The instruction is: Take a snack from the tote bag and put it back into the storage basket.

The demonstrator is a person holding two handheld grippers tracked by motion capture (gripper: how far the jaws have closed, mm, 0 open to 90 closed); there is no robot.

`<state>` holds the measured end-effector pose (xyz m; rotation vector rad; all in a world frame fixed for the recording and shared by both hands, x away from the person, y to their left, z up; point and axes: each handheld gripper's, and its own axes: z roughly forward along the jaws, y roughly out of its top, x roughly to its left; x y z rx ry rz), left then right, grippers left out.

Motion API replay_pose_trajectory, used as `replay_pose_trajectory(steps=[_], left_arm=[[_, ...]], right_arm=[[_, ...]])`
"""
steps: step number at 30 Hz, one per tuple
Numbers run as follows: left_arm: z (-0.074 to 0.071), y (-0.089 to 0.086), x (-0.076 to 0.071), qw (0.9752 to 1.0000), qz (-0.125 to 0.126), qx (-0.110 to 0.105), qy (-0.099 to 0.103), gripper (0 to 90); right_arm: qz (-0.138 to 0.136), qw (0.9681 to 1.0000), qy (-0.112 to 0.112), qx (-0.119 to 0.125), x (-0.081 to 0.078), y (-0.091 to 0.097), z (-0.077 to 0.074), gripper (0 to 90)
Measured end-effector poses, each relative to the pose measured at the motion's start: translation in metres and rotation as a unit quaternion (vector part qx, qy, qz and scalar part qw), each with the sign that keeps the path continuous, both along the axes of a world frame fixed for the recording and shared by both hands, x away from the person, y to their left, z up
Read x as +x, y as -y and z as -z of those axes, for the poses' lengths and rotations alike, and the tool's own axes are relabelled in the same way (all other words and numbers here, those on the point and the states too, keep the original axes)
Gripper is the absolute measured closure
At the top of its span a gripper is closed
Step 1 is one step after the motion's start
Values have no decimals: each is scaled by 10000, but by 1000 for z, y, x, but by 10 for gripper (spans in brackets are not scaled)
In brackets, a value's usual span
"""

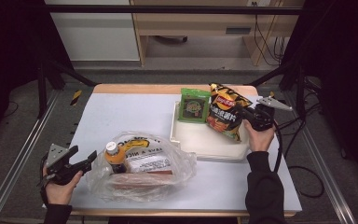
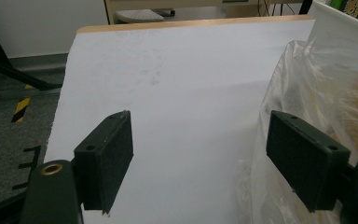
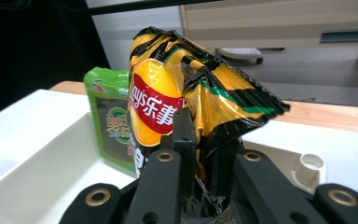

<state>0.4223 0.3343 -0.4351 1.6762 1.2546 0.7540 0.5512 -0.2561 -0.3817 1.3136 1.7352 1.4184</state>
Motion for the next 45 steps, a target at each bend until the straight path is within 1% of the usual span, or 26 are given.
replay_pose_trajectory(steps=[6,7,9,10,11,13,16,19,21,22,24,25,26,27,29,30,31,32,34,36,37,38,39,42,44,45], left_arm=[[0,-1,0,10000,-12,-32,4,221],[0,-1,0,10000,-8,-32,0,221],[0,-1,0,10000,-4,-23,-3,221],[0,-1,0,10000,-3,-14,-7,221],[0,0,0,10000,-1,-12,-9,221],[1,-1,0,10000,-13,-13,-11,221],[1,-1,0,10000,-17,-14,-19,221],[1,0,0,10000,-5,13,-37,221],[1,1,0,10000,-6,-7,-34,221],[1,0,0,10000,-2,8,-25,221],[1,0,0,10000,-21,-20,-21,221],[1,-1,0,10000,-27,-19,-8,222],[1,-1,0,10000,-27,-19,-8,222],[1,-1,0,10000,-36,-19,-7,222],[1,-1,0,10000,-39,-10,-14,222],[1,-1,0,10000,-39,-10,-14,222],[1,-1,-1,10000,-34,-15,-7,222],[1,-1,-1,10000,-34,-15,-7,222],[0,-1,-1,10000,-36,-13,0,222],[0,-2,-1,10000,-42,-13,-3,222],[1,-2,-1,10000,-40,-10,-8,222],[1,-2,-1,10000,-40,-10,-8,222],[0,-1,-1,10000,-30,-16,-7,222],[0,-2,-1,10000,-31,-9,5,222],[0,-2,-1,10000,-39,-24,5,222],[0,-2,-1,10000,-39,-24,5,222]], right_arm=[[213,9995,85,-218,5,-3,3,768],[341,9990,133,-267,7,-3,3,706],[427,9984,149,-325,8,-2,4,677],[509,9979,177,-358,9,-1,5,632],[629,9970,195,-402,10,2,6,558],[684,9967,204,-392,10,4,6,489],[732,9963,202,-402,4,4,2,374],[739,9963,175,-396,-1,3,0,339],[796,9955,193,-483,-7,0,-2,315],[837,9954,198,-422,-14,-2,-2,304],[848,9953,191,-420,-17,-2,-1,304],[859,9949,73,-529,-22,-5,0,288],[859,9949,73,-529,-22,-5,0,288],[786,9946,-17,-671,-27,-9,1,298],[762,9951,15,-632,-31,-12,4,353],[762,9951,15,-632,-31,-12,4,353],[794,9946,-129,-653,-33,-15,7,377],[794,9946,-129,-653,-33,-15,7,377],[837,9938,-285,-670,-34,-17,10,409],[899,9938,-247,-605,-35,-21,13,435],[883,9938,-267,-614,-35,-23,14,473],[883,9938,-267,-614,-35,-23,14,473],[840,9942,-341,-584,-33,-27,18,493],[817,9942,-374,-598,-27,-29,22,568],[822,9940,-384,-618,-23,-29,24,659],[822,9940,-384,-618,-23,-29,24,659]])
